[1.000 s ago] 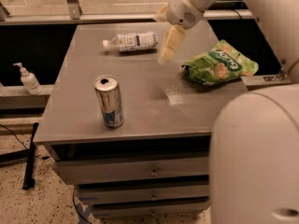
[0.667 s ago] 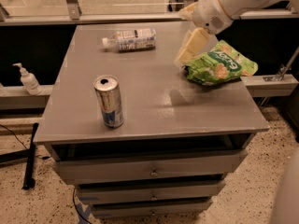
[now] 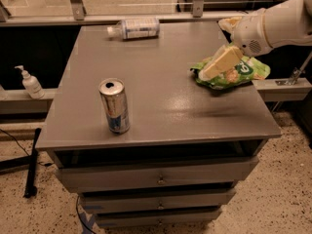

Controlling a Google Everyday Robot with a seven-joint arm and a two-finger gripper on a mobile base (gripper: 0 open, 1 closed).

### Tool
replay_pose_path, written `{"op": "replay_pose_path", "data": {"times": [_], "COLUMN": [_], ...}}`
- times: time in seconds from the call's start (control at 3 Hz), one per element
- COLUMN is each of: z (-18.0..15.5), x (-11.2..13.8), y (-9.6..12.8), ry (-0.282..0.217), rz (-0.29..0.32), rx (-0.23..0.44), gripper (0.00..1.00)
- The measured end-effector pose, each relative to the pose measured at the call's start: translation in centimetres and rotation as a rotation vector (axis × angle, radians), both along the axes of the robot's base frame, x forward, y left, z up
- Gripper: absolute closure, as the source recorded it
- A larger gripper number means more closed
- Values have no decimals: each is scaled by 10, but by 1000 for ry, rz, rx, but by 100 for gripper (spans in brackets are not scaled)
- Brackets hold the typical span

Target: Knock blue plastic bottle over

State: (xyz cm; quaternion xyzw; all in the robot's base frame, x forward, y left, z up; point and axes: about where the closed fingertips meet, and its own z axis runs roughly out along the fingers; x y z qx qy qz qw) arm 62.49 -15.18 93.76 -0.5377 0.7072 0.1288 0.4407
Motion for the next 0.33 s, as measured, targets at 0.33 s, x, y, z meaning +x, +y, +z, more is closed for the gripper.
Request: {"op": "replay_pose_path", "data": {"times": [0.33], "z": [0], "x": [0], "y": [0], "ry": [0], "rz": [0], "rx": [0], "gripper": [0]}}
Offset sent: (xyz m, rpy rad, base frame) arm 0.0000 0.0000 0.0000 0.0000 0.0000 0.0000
